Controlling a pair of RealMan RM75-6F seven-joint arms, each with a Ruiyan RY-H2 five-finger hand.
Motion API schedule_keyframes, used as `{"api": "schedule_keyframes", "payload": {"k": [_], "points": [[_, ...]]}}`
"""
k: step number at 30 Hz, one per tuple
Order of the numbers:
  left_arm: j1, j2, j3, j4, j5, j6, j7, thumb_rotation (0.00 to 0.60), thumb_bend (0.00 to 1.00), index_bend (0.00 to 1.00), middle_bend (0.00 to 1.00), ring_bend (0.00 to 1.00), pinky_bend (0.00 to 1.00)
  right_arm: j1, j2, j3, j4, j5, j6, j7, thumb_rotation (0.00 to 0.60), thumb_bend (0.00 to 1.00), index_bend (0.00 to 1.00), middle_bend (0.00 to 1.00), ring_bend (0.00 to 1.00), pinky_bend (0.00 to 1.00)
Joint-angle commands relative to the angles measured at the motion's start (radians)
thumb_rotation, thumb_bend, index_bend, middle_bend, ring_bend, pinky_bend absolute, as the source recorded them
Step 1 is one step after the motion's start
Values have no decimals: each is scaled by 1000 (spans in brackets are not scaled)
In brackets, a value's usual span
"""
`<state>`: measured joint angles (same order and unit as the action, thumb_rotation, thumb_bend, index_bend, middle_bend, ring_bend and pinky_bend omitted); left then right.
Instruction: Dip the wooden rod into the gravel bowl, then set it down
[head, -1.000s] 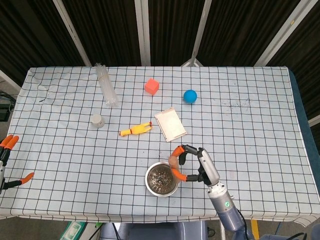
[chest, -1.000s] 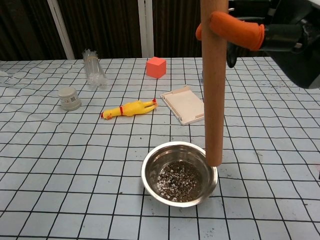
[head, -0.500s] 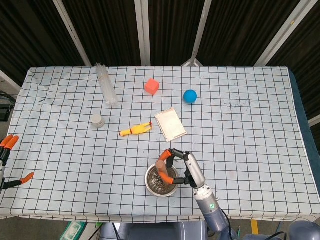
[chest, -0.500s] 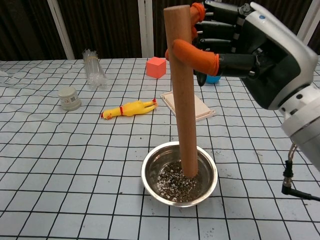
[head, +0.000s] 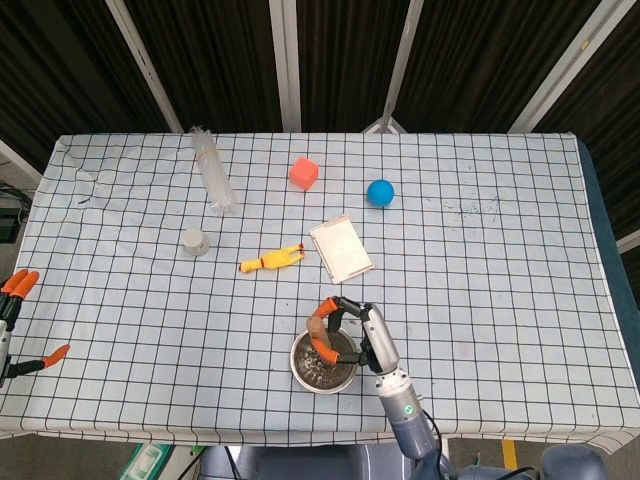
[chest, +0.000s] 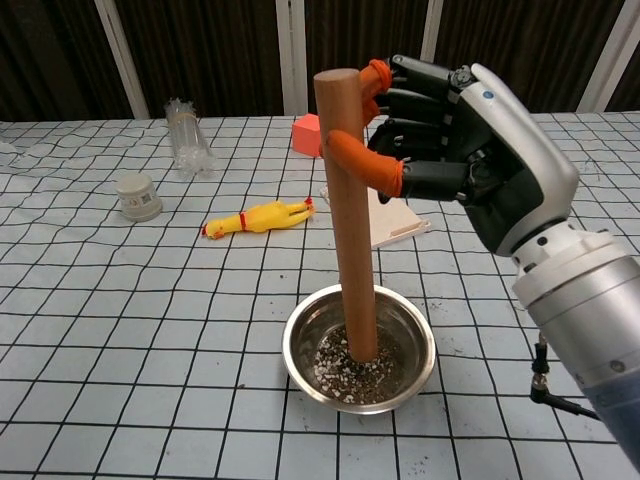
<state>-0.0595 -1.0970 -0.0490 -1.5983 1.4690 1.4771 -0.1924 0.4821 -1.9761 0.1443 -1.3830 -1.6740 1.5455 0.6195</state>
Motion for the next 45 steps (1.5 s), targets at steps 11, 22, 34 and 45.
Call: {"api": "schedule_keyframes", "payload": {"k": [11, 22, 34, 45], "points": [[0, 1, 2, -2, 4, 1, -3, 600, 46, 0, 0, 0, 0, -10, -77, -27, 144, -24, 48, 19, 600, 553, 828, 629, 650, 669], [0, 2, 2, -4, 3, 0, -5, 600, 46, 0, 0, 0, 0, -6, -72, -21, 139, -35, 60, 13, 600, 552, 828, 629, 649, 669], [1, 3, 0, -6, 2, 4, -9, 600, 46, 0, 0, 0, 0, -2, -31, -9, 54, -58, 87, -28, 600, 552, 828, 629, 650, 669], [1, 3, 1, -5, 3, 5, -10, 600, 46, 0, 0, 0, 0, -34, -63, -48, 124, -44, 103, 5, 600, 553, 829, 629, 650, 669]]}}
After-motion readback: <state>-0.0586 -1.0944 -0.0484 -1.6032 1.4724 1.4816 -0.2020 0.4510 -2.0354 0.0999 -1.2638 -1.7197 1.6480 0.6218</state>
